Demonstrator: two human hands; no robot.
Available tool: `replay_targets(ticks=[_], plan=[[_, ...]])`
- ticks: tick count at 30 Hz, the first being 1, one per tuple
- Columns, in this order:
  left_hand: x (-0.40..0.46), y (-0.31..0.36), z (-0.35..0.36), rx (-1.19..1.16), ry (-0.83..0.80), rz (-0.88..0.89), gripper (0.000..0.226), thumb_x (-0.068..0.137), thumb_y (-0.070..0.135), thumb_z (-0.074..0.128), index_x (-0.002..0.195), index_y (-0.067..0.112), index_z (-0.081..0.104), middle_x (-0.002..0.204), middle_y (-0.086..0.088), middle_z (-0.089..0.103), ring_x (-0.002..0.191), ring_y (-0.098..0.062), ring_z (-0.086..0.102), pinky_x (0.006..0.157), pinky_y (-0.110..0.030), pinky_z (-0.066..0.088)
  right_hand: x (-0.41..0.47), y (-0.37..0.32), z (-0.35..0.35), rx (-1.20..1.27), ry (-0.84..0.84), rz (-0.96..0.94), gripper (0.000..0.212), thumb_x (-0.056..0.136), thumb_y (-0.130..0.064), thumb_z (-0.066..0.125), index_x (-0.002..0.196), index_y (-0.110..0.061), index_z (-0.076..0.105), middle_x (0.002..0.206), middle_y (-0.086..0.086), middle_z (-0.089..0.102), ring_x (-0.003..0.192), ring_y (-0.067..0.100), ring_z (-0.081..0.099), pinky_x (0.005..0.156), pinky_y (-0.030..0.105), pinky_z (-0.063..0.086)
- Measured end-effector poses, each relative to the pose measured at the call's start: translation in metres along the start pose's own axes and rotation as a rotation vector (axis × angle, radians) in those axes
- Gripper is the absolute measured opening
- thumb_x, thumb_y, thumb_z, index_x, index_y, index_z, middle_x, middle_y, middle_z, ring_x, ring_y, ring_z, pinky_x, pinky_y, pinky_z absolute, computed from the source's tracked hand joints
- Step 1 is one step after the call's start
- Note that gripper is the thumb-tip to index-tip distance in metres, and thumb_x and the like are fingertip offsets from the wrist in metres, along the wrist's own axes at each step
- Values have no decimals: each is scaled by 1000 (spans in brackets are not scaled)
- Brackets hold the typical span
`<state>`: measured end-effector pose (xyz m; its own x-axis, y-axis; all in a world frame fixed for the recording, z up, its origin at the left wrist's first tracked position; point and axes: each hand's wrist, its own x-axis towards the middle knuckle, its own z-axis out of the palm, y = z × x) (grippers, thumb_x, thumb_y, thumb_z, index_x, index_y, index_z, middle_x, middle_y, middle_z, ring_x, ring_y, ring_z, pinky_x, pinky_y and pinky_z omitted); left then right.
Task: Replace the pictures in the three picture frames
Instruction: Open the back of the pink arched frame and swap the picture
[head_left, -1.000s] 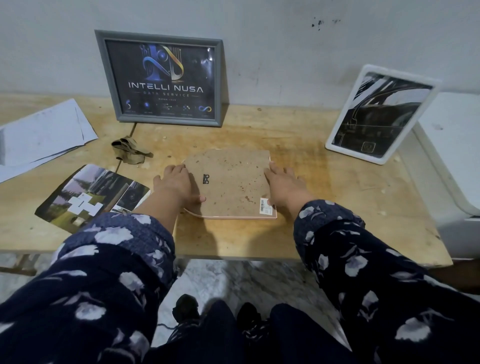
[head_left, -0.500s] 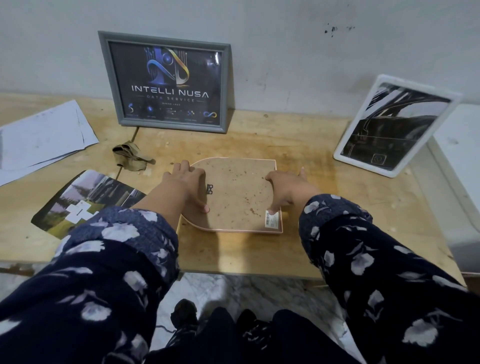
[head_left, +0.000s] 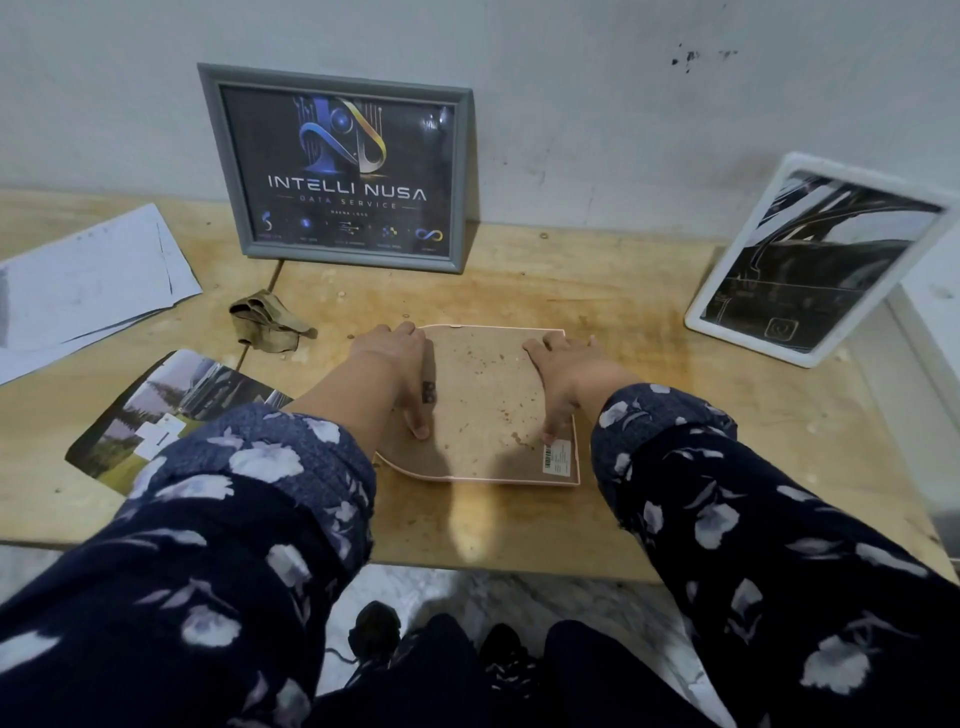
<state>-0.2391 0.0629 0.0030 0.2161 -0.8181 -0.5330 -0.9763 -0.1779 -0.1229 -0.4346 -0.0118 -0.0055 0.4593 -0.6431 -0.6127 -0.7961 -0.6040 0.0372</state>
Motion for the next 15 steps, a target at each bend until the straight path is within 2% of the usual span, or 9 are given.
replay_targets(ticks=[3, 5, 7, 10, 12, 13, 15], plan=[[3, 0, 2, -4, 8, -2, 120, 40, 60, 89, 139, 18, 35, 129, 1, 46, 115, -24, 46, 97, -42, 45, 2, 0, -4, -124, 21, 6, 130, 55, -56, 83, 152, -22, 4, 158, 7, 13, 145, 29, 14, 114, 58, -7], [3, 0, 5, -27, 4, -7, 118, 43, 57, 90, 140, 17, 34, 131, 1, 45, 118, -25, 44, 98, -42, 45, 4, -1, -4, -115, 14, 18, 129, 55, -54, 83, 152, -23, 4, 158, 7, 11, 145, 30, 11, 111, 62, -10], [3, 0, 10, -86, -8, -16, 118, 46, 52, 91, 142, 16, 31, 136, 0, 42, 123, -26, 39, 101, -45, 43, 4, -1, -1, 2, -36, 38, 127, 61, -39, 84, 152, -23, -3, 159, 6, 0, 147, 29, -1, 110, 63, -11], [-1, -3, 19, -187, -29, -21, 116, 57, 44, 88, 147, 14, 22, 148, 0, 29, 133, -27, 27, 105, -48, 38, -1, -7, 12, 294, -75, 64, 111, 69, -11, 65, 152, -22, -8, 159, 2, -16, 146, 23, -15, 114, 59, -7], [-6, -1, 23, -262, -38, -22, 104, 67, 38, 80, 147, 12, 19, 152, -1, 20, 135, -27, 22, 107, -46, 35, -7, -11, 24, 566, 78, 98, 95, 73, -8, 54, 153, -23, 4, 160, -2, -7, 147, 21, -8, 118, 53, -1], [-9, 2, 26, -323, -22, -39, 96, 72, 35, 75, 147, 11, 20, 153, -2, 18, 135, -28, 21, 107, -46, 32, -8, -12, 31, 685, 188, 122, 87, 76, -9, 52, 152, -23, 12, 160, -3, 2, 147, 22, 0, 119, 50, 6], [-16, 10, 31, -450, 95, -140, 85, 75, 36, 67, 145, 12, 23, 150, -5, 19, 134, -29, 22, 107, -45, 28, -11, -15, 44, 753, 376, 188, 75, 79, -11, 52, 148, -19, 23, 152, 1, 20, 140, 26, 18, 115, 45, 22]])
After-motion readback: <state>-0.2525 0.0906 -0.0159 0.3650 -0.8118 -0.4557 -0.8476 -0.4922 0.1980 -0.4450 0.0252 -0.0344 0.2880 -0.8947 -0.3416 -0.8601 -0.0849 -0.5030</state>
